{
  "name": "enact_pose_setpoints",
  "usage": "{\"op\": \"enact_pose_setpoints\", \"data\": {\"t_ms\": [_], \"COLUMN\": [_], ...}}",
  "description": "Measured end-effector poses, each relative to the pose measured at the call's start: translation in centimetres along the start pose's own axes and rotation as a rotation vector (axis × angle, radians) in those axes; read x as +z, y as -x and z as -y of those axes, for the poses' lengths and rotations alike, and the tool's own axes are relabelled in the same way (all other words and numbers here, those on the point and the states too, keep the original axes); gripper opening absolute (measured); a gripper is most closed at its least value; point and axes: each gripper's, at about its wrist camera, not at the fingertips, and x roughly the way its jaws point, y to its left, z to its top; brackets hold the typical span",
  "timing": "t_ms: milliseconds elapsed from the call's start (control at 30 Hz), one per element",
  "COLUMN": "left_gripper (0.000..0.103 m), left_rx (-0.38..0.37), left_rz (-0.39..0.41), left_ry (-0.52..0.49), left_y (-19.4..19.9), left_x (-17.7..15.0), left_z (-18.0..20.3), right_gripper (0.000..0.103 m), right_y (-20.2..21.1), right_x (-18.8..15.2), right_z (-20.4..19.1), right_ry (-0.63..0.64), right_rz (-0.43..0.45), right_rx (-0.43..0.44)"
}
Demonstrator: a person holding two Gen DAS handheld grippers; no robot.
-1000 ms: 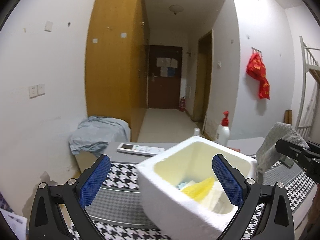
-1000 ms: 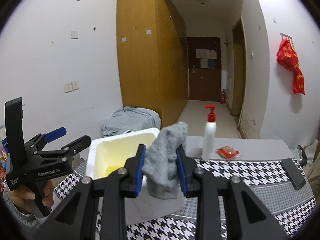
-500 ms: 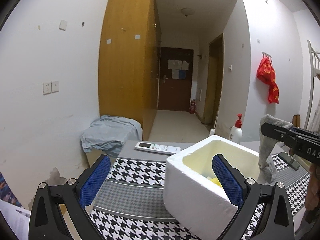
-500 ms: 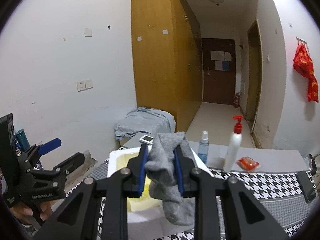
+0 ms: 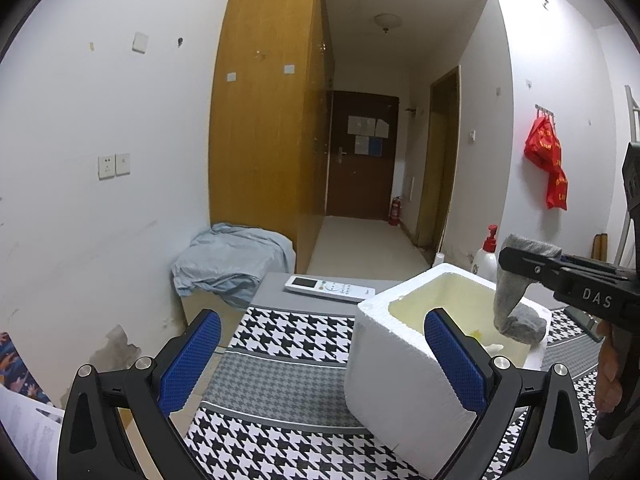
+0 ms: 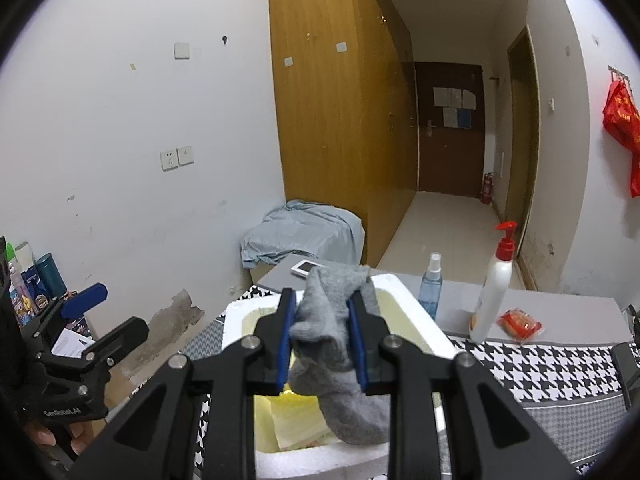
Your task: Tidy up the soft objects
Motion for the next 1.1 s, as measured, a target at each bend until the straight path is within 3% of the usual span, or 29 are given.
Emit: {"op": "enact_pose_setpoints", "data": {"t_ms": [167,233,300,367,400,833,1100], "left_gripper": [0.102,0.102,0.102,0.102,0.102,0.102,0.102], "left_rx": [0.000,0.000,-0.002,0.001,0.001,-0.021,-0.074], "left_rz": [-0.001,0.004,0.007,0.011,0.012,0.022,0.028], "left_ry": [-0.002,0.007,0.011,0.011,0.010,0.012,-0.003], "left_y": [0.2,0.4,0.6,0.9,0.9,2.0,2.8], "left_x": [0.0,0.0,0.0,-0.1,-0.1,0.1,0.5], "left_z": [0.0,-0.1,-0.2,-0.4,-0.4,-0.2,1.5], "right_gripper": [0.030,0.035,0.078,0.094,0.096,0.096,0.097], "right_y": [-0.1,-0.5,-0.9,-0.8,-0.8,1.2,3.7], "right_x": [-0.1,0.0,-0.1,-0.3,-0.4,-0.4,-0.9], "right_z": [-0.4,-0.6,-1.0,-0.9,-0.9,-1.0,0.4], "right_ry": [0.018,0.030,0.054,0.051,0.049,0.048,0.012], "right_rz": [-0.023,-0.043,-0.075,-0.060,-0.058,-0.038,-0.011], "right_rx": [-0.019,-0.030,-0.062,-0.103,-0.108,-0.100,-0.133]}}
